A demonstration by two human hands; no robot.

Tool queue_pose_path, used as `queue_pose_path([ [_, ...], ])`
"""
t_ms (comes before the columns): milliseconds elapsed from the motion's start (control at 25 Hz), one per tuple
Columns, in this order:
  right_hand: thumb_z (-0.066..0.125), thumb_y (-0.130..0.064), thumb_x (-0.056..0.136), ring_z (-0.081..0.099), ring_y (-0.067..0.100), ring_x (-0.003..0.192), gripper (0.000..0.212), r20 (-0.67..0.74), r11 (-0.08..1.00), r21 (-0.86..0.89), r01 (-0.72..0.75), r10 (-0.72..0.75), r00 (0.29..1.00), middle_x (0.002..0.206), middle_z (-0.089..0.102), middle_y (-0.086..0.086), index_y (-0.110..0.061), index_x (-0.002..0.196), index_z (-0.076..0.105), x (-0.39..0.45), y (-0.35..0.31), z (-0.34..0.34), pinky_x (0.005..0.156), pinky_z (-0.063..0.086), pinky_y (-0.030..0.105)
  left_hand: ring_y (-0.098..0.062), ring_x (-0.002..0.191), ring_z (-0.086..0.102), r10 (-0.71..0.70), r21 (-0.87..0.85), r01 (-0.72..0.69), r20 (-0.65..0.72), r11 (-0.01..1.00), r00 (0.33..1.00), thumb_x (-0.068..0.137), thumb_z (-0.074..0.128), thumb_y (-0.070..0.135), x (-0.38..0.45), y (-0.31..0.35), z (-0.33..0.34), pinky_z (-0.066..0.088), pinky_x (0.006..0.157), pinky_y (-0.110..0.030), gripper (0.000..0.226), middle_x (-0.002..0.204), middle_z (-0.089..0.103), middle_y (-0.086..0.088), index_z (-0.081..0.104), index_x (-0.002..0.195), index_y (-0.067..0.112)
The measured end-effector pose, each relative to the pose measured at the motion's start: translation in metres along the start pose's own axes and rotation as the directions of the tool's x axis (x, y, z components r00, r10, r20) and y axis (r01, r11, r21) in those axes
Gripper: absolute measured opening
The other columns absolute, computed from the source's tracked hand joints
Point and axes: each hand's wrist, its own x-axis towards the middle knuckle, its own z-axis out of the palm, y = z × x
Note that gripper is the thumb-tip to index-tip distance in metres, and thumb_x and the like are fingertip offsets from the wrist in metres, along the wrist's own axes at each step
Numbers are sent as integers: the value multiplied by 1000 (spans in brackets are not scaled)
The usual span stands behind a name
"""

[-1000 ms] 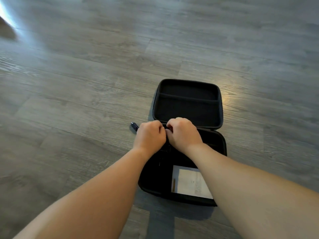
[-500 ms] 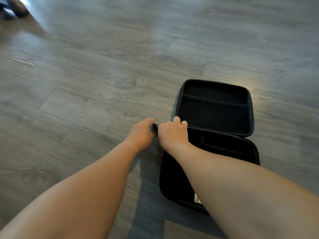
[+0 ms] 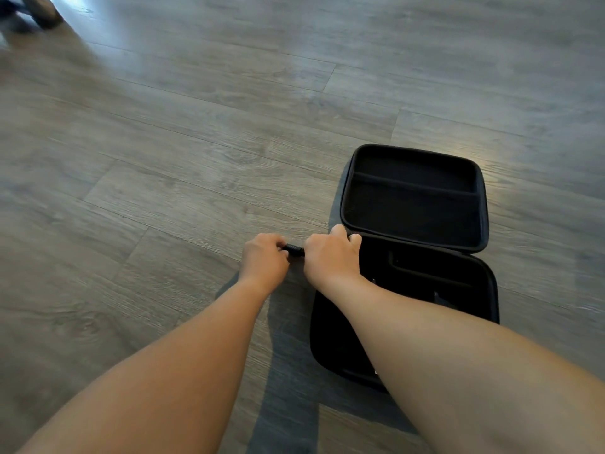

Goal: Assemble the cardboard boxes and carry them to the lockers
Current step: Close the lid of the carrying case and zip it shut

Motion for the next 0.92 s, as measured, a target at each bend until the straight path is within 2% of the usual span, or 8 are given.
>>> queue_pose_path([
  [120,46,-4,88,41,24,104,26,-49,999,9,39,-38,998,84,55,-3,-23,88,64,-4,6,-2,82,26,43,-21,91,67,-9,-23,8,-53,1000,999,90,68,15,-6,11,-7,41,75,-22,13,93,75,-7,79,97,13],
  [200,49,-5,87,45,25,99,24,-161,998,32,57,-51,986,83,57,-3,-20,90,66,-6,16,-8,78,26,40,-17,82,63,23,-29,-26,-92,999,996,90,69,18,-5,25,-14,39,72,-21,11,88,74,-3,79,93,15],
  [280,51,-7,87,50,28,96,21,-240,993,100,65,-40,970,85,63,1,-17,94,68,-9,31,-24,76,34,38,-16,79,64,87,-45,-92,-109,995,990,88,70,19,-2,45,-18,41,69,-23,9,81,72,-1,78,86,17],
  [360,53,-11,88,53,31,96,23,-252,981,186,59,-10,968,90,65,8,-16,102,71,-18,60,-41,82,43,39,-18,79,65,169,-61,-175,-100,983,981,85,72,19,-2,72,-12,46,70,-25,7,77,72,-1,79,82,18],
  [440,56,-15,88,55,32,97,26,-245,969,248,3,59,968,95,64,11,-19,106,73,-31,98,-51,84,47,37,-17,80,66,240,-85,-244,-52,966,969,83,73,16,-11,102,1,46,73,-22,7,78,73,-1,80,83,18],
  [640,55,-17,83,58,26,97,24,-163,925,292,-243,298,940,95,69,5,-26,98,72,-61,183,-47,72,47,32,-15,92,67,372,-97,-362,122,927,920,90,66,11,-44,163,52,47,81,-19,16,94,75,-2,80,96,14],
  [760,60,-18,85,62,26,100,25,-106,926,270,-266,303,947,101,73,5,-25,104,75,-76,207,-41,79,53,33,-17,96,68,357,-67,-352,256,934,898,94,63,12,-51,179,72,50,81,-21,18,99,75,-4,79,101,14],
  [920,69,-31,90,62,25,109,20,-96,932,246,-265,295,951,107,73,2,-26,108,76,-80,213,-31,88,54,37,-18,102,67,370,-4,-387,299,922,879,96,61,11,-54,176,77,52,90,-25,20,103,75,-3,79,104,13],
])
